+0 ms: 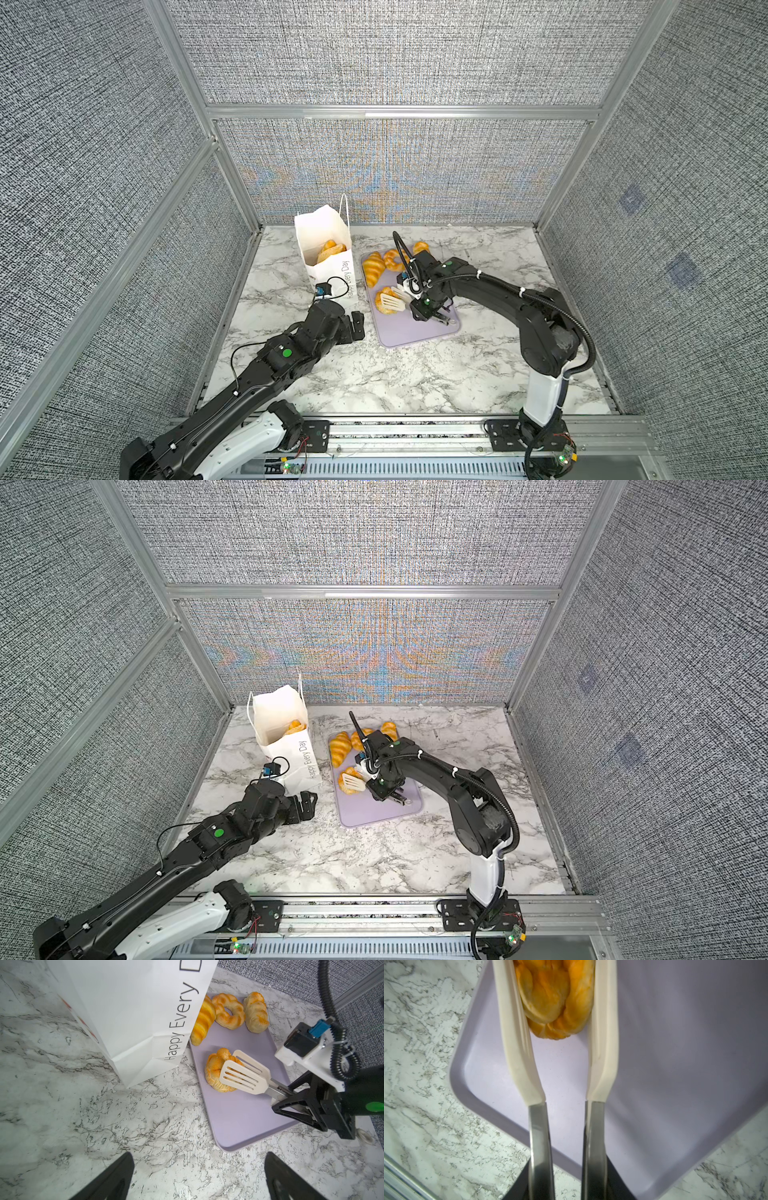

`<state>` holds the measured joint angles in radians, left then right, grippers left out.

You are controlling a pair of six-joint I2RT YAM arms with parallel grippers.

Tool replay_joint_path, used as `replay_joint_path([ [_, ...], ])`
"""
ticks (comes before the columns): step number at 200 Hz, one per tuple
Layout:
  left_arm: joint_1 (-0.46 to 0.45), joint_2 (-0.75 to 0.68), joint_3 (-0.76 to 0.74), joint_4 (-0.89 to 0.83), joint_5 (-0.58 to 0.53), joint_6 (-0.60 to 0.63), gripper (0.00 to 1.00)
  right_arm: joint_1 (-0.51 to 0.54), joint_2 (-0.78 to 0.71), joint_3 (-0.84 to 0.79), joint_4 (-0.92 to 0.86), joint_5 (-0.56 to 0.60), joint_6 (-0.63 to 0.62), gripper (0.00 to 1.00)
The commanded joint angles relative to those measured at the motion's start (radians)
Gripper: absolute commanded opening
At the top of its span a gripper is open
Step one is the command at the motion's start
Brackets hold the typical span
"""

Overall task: Place the fake bread into the paper bag
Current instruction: 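Lower the tongs around the braided bun with the right gripper, then squeeze and lift the braided bun toward the bag with the right gripper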

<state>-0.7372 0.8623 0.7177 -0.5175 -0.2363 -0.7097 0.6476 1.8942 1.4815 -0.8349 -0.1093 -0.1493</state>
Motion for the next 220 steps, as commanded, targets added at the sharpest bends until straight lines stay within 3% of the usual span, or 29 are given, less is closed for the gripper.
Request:
replay_joint_path([
  [1, -0.001, 0.003, 0.013, 0.026, -0.010, 0.016, 0.99, -0.013, -0.028, -0.012, 0.017, -0.043, 0.025, 0.38],
  [113, -0.001, 0.018, 0.097, -0.001, -0.018, 0.085, 0.99, -0.084, -0.169, -0.063, 0.064, -0.153, 0.079, 0.38],
  [155, -0.001, 0.039, 0.139, -0.011, -0.001, 0.128, 0.99, -0.087, -0.227, -0.061, 0.067, -0.109, 0.083, 0.38],
  [220, -0.001, 0.055, 0.185, -0.003, 0.003, 0.192, 0.99, -0.088, -0.285, -0.019, 0.056, -0.133, 0.089, 0.38],
])
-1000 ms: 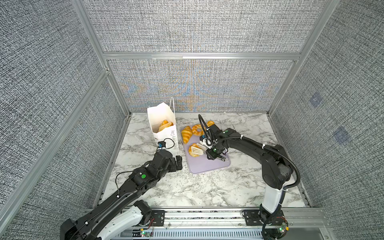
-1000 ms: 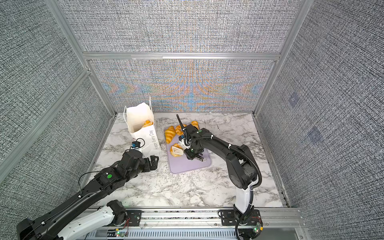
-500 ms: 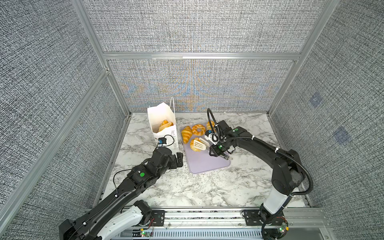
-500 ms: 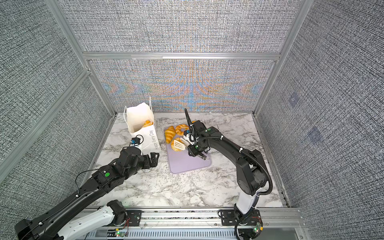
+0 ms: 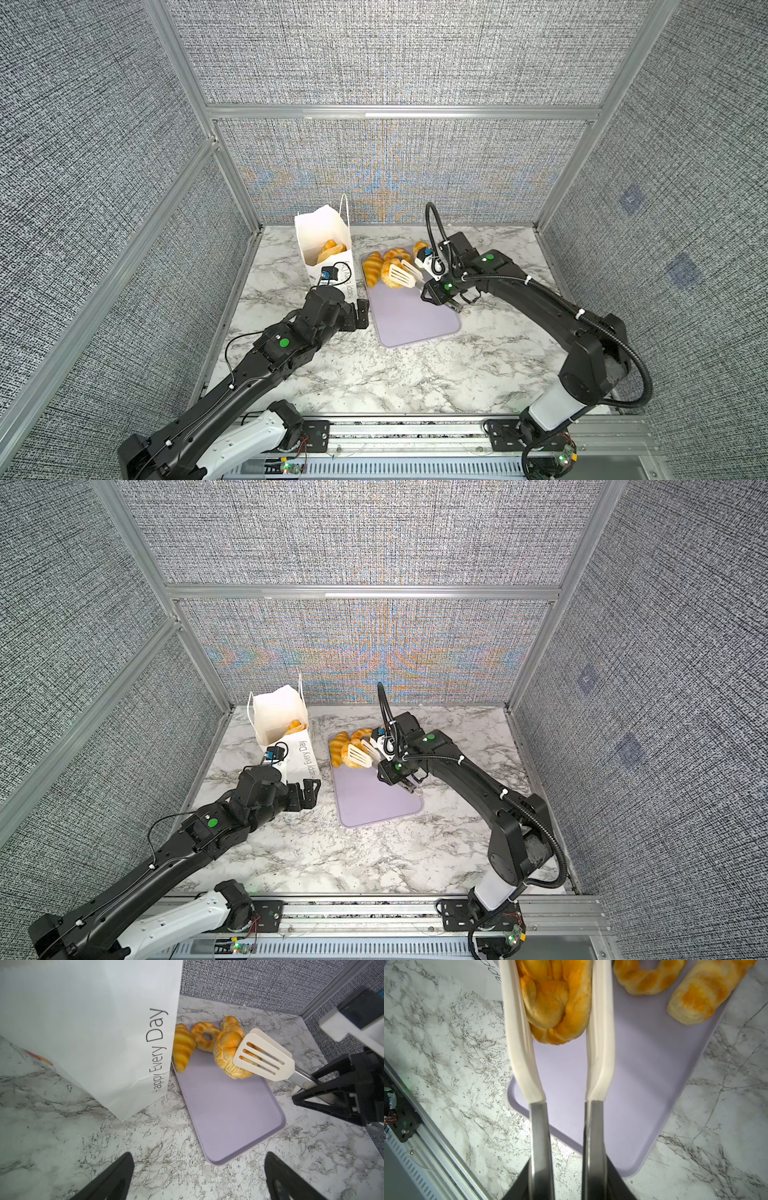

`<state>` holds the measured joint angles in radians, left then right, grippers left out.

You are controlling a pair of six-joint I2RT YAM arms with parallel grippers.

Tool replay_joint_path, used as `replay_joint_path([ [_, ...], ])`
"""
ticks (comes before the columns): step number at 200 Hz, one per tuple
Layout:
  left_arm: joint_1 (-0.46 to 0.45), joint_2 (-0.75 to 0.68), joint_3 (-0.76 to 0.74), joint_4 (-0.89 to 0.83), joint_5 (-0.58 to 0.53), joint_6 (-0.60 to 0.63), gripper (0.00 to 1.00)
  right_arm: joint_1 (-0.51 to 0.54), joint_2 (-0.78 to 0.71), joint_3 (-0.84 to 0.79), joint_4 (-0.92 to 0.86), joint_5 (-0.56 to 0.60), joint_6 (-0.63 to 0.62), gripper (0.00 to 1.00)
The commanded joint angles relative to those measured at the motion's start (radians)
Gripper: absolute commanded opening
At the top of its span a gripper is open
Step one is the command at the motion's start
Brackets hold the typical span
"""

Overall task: Place the fake bread into the paper bag
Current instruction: 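Squeeze and lift the braided bun toward the bag with the right gripper, then carry the braided bun over the bag opening with the right gripper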

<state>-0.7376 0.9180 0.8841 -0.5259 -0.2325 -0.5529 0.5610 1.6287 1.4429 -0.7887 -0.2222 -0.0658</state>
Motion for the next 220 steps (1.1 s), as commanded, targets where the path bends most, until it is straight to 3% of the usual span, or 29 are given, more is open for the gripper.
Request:
replay_joint_path([
  [1, -0.001, -0.001, 0.019, 0.005, -0.001, 0.035, 0.99, -0.001, -0.020, 0.020, 0.010, -0.020, 0.007, 0.38],
  [111, 0.000, -0.001, 0.120, -0.049, -0.046, 0.081, 0.99, 0.014, -0.079, 0.106, 0.071, -0.120, 0.061, 0.38],
  [220, 0.000, -0.060, 0.203, -0.174, -0.188, 0.073, 0.99, 0.078, -0.068, 0.218, 0.137, -0.173, 0.097, 0.38],
])
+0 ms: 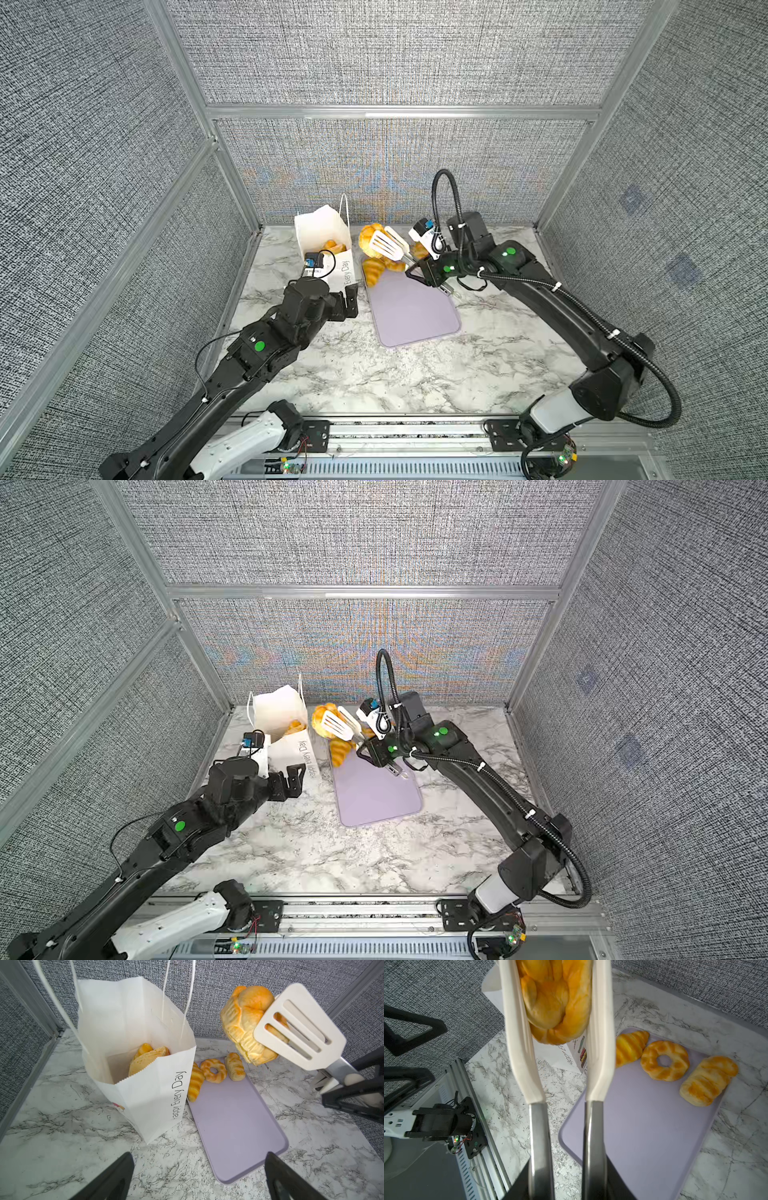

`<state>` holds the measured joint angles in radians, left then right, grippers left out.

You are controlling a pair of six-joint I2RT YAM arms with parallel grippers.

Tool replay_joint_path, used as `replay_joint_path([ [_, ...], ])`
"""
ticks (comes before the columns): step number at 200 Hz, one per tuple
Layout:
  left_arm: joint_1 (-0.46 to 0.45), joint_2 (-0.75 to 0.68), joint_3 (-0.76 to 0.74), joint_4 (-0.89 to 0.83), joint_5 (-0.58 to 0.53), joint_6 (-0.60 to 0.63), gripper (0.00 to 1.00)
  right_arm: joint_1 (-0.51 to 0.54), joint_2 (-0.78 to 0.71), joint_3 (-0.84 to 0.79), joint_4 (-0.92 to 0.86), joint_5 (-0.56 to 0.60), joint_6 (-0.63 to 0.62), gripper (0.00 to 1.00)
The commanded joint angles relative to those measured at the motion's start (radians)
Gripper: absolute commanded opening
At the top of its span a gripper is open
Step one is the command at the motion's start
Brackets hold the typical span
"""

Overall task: Place the fake bread into the paper bag
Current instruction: 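Carry the braided bun over the bag opening with the right gripper, then open the tongs to drop the braided bun into the bag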

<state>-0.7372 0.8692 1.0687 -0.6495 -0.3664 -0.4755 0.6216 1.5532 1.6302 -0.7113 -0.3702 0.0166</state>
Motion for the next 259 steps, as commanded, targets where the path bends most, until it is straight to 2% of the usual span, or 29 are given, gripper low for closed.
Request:
replay_joint_path([
  [1, -0.001, -0.012, 0.019, -0.052, -0.056, -0.005, 0.99, 0.018, 0.007, 0.032, 0.059, -0.025, 0.014, 0.38],
  [69, 0.002, -0.042, 0.033, -0.106, -0.119, -0.011, 1.00, 0.082, 0.074, 0.123, 0.112, -0.048, 0.037, 0.38],
  [132, 0.009, -0.075, 0.004, -0.116, -0.134, -0.030, 1.00, 0.111, 0.191, 0.242, 0.125, -0.053, 0.056, 0.38],
  [200, 0.018, -0.091, -0.024, -0.111, -0.135, -0.035, 0.99, 0.118, 0.308, 0.359, 0.091, -0.015, 0.050, 0.39],
  [259, 0.031, -0.078, -0.035, -0.092, -0.120, -0.030, 0.99, 0.125, 0.362, 0.415, 0.034, 0.033, 0.034, 0.44],
])
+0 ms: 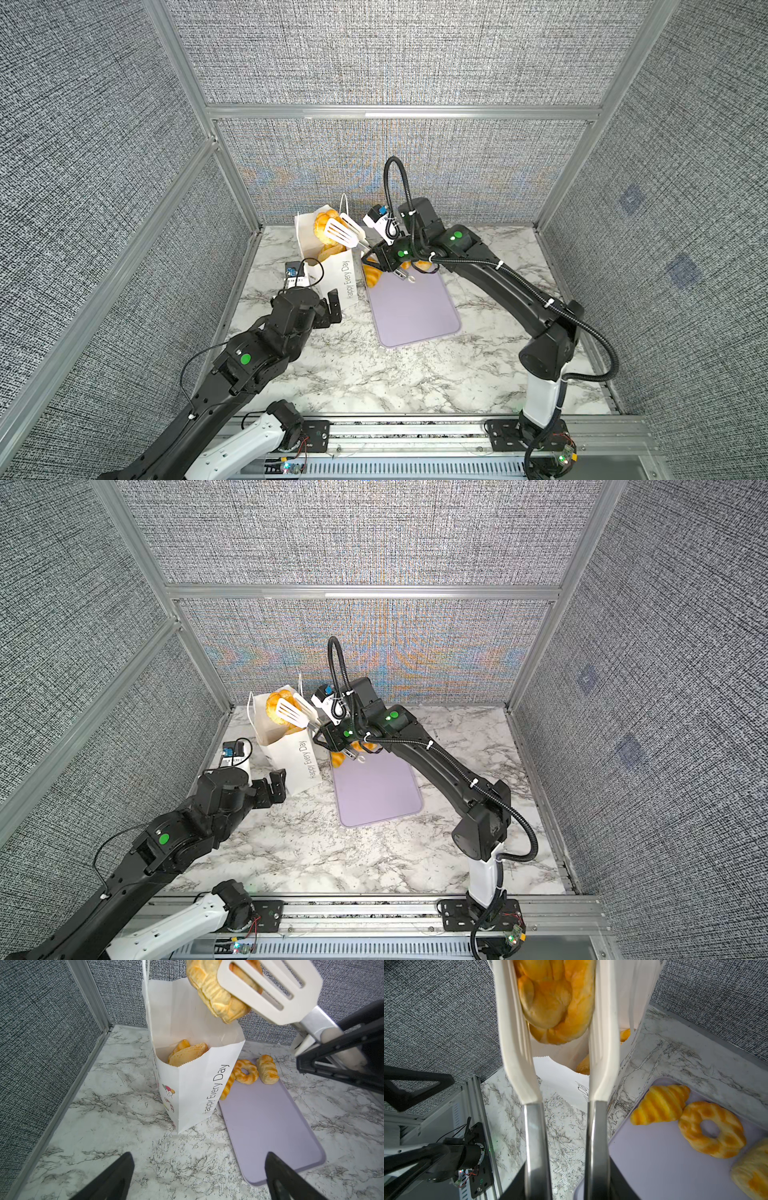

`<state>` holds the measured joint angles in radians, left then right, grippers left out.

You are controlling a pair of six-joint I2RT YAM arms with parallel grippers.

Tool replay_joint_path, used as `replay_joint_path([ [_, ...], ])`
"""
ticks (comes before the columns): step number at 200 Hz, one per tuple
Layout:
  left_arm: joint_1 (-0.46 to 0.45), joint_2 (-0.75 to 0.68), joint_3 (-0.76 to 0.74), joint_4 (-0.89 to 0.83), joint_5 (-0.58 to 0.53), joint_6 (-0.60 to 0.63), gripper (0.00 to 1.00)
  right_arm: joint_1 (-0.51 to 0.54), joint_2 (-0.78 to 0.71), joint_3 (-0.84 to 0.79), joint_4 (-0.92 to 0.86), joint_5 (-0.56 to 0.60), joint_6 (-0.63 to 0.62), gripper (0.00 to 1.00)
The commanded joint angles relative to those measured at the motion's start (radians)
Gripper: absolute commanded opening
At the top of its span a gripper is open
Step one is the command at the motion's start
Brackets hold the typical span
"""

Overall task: Place the fake bread into the paper bag
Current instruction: 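Open the tongs to drop the braided bun into the bag, then move the open tongs back over the tray with the right gripper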

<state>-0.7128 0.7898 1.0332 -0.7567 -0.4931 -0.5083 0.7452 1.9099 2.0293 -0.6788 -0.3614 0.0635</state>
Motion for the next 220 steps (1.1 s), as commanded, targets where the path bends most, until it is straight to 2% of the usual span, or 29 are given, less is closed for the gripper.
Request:
replay_joint_path([
  [1, 0.007, 0.001, 0.000, 0.016, 0.007, 0.003, 0.99, 0.002, 0.006, 0.017, 0.001, 0.025, -0.013, 0.44],
  [93, 0.019, 0.042, 0.047, -0.002, 0.019, -0.001, 0.99, 0.000, 0.070, 0.141, -0.097, 0.067, -0.061, 0.62],
  [144, 0.018, 0.078, 0.056, 0.040, 0.061, -0.007, 0.99, 0.000, 0.046, 0.172, -0.153, 0.062, -0.100, 0.64],
  [176, 0.012, 0.054, 0.017, 0.206, 0.118, 0.020, 0.99, -0.006, -0.050, 0.093, -0.147, 0.100, -0.129, 0.64],
  [220, -0.033, 0.111, 0.003, 0.292, 0.079, 0.021, 0.99, -0.067, -0.206, -0.094, -0.099, 0.190, -0.118, 0.63],
])
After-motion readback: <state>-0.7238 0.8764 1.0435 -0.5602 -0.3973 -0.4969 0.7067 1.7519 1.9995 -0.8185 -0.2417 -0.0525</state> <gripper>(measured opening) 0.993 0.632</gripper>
